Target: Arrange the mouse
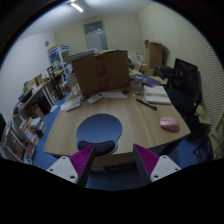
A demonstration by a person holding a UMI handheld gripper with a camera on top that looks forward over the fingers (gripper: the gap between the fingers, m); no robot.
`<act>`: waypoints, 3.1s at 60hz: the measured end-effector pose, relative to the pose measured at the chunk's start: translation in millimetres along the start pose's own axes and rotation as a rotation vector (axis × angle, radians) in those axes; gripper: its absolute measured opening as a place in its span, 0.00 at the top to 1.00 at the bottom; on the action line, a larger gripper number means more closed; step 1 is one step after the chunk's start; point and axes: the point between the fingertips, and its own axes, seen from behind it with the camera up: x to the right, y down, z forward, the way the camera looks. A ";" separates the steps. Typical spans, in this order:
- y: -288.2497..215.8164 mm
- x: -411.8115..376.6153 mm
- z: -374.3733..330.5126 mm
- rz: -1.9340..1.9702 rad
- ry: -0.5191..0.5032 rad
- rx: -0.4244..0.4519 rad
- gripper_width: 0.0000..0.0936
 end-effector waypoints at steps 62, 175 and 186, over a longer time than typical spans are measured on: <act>-27.8 303.2 166.0 -0.165 0.018 -0.014 0.11; -10.8 -58.7 231.3 -0.132 0.082 -0.082 0.41; -16.6 -58.6 189.2 -0.115 0.027 -0.083 0.11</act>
